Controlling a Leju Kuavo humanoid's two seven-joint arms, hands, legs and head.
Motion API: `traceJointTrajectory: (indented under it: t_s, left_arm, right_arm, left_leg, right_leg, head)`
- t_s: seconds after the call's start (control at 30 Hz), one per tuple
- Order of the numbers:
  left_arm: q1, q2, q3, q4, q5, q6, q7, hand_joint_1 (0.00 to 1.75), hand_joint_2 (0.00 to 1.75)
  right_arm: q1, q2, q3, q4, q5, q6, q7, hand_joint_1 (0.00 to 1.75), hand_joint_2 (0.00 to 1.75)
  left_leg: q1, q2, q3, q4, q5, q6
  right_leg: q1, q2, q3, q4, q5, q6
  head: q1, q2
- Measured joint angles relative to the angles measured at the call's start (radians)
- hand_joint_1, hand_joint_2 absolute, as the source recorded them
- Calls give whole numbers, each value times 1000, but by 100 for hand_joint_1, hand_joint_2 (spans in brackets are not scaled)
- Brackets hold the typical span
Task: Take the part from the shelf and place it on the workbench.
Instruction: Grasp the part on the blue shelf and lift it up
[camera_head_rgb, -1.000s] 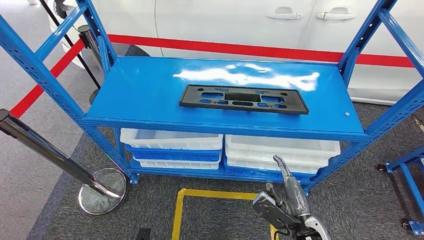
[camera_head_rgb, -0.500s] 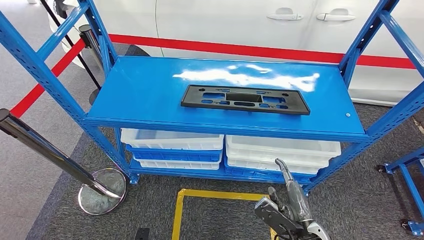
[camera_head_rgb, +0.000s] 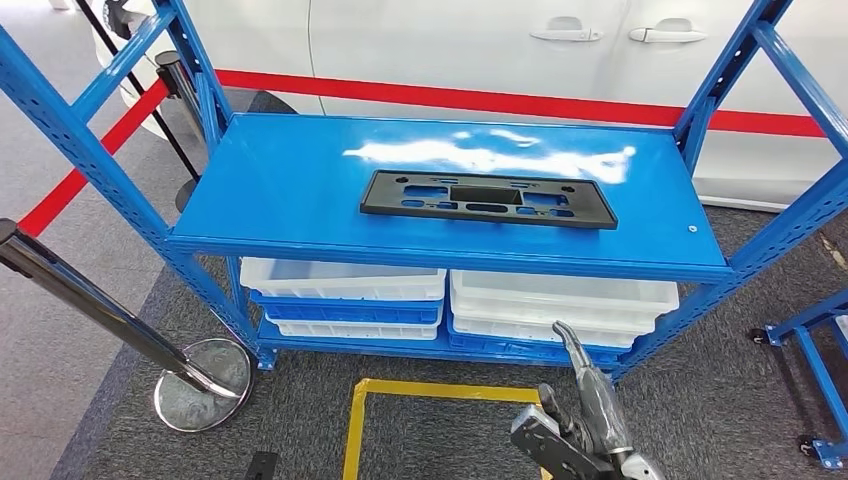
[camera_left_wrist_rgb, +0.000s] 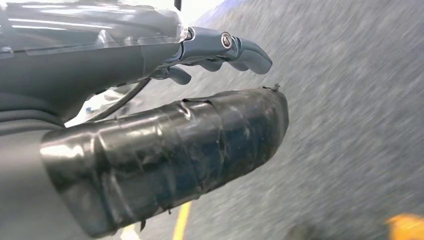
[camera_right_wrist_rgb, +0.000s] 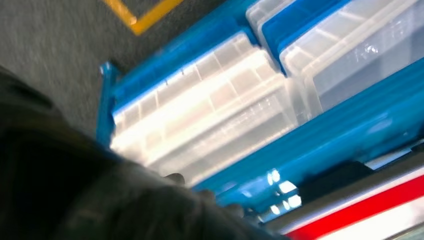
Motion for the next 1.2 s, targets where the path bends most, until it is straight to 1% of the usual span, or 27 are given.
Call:
traceJointTrajectory:
  t_s: [0.1,0.17,0.27,0.7,0.83,1.1,1.2]
  left_arm:
    - [-8,-1,26,2,9,-41,51,0,0]
    - [-9,-2,37,3,11,-53,59,0,0]
    - [-9,-3,49,4,11,-63,60,0,0]
    - [-9,-3,65,6,11,-64,60,0,0]
    - [-9,-3,65,6,10,-80,60,0,0]
    - [-10,-3,67,6,7,-97,63,0,0]
    - [-11,-4,68,6,2,-109,63,0,0]
  right_arm:
    - [-128,0,16,61,19,27,32,0,175]
    - [-173,0,27,92,33,22,44,0,175]
    - [-208,1,43,128,43,10,50,0,175]
    - [-241,1,69,182,45,1,50,0,175]
    - [-245,2,75,195,54,-2,59,0,175]
    - [-267,29,98,273,101,-35,81,0,175]
    - [-279,47,110,306,137,-56,87,0,175]
  left_leg:
    - [-1,3,2,2,1,0]
    - [-1,0,2,3,1,0]
    - [-1,-2,1,3,1,0]
    - [-1,-2,1,3,1,-1]
    - [-1,-2,0,3,1,-1]
    - [-1,-2,0,3,1,-1]
    - [-1,-2,0,4,1,-1]
  right_leg:
    - [0,2,1,0,1,1]
    - [1,-1,2,0,1,1]
    - [2,-2,2,0,1,0]
    - [1,-2,2,0,0,0]
    - [1,-2,2,0,0,0]
    - [1,-2,2,0,0,0]
    - [1,-2,2,0,1,1]
  head:
    - [0,0]
    - [0,0]
    - [0,0]
    - [0,0]
    - [0,0]
    - [0,0]
    - [0,0]
